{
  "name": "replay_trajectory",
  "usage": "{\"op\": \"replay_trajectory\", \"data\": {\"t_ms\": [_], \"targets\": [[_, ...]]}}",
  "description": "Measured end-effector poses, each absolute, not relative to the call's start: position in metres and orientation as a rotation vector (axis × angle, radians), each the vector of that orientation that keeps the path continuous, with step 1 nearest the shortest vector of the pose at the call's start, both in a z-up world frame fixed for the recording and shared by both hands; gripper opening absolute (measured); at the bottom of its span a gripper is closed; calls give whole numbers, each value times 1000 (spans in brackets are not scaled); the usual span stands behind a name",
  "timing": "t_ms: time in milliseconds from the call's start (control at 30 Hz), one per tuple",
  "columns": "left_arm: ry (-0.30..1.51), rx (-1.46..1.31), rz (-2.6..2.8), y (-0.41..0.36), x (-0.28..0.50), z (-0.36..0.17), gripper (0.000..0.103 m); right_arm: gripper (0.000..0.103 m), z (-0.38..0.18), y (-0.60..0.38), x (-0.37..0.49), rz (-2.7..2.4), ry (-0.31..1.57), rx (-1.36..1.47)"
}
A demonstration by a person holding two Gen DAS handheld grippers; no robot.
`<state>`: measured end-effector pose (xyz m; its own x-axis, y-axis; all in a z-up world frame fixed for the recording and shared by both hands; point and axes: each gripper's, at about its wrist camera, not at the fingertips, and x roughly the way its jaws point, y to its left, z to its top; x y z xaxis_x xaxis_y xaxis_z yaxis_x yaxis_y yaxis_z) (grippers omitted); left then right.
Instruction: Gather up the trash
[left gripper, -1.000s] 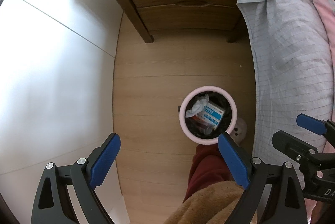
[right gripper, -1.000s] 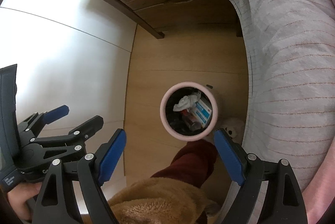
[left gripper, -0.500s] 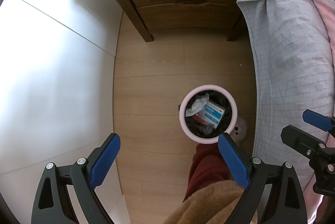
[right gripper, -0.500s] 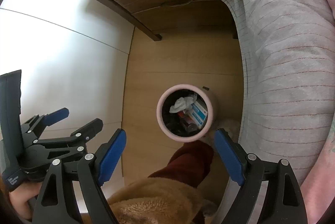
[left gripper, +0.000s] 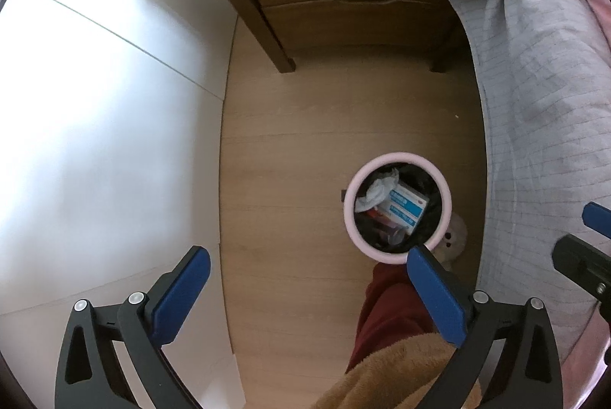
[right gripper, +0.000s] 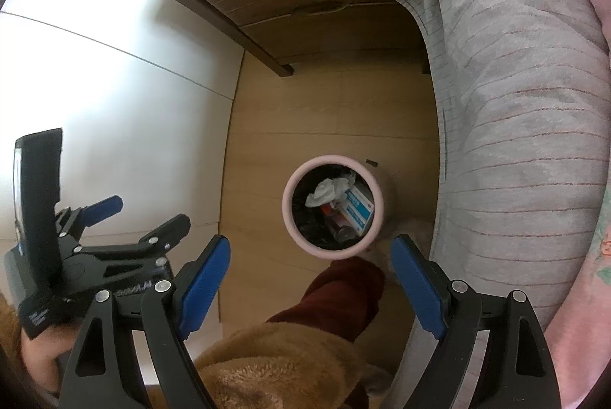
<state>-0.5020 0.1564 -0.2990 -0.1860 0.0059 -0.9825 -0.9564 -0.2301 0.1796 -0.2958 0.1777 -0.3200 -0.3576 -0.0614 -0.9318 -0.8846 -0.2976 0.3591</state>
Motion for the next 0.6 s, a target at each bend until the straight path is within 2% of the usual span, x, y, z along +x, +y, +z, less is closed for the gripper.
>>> {"op": "replay_trajectory", "data": {"t_ms": [267,367,433,500,600], "targets": [[1118,-1251,1530,163,-510,-308,103,86,-316,182,-295,1740,1294,-1229],[1068,-1185,1526,168,-510,-305,103,93,-316,185,-295,1780,1259,-1220],[1014,-1146,1513,170,-510,-303,103,93,-319,186,-295,1806,1247,-1213],[969,-1102,1515,170,-511,-301,103,103,-322,186,-296,1826,1218,-1216],[927,-1074,1522,167,-513,-304,103,103,-331,185,-298,1860,1185,-1229]]}}
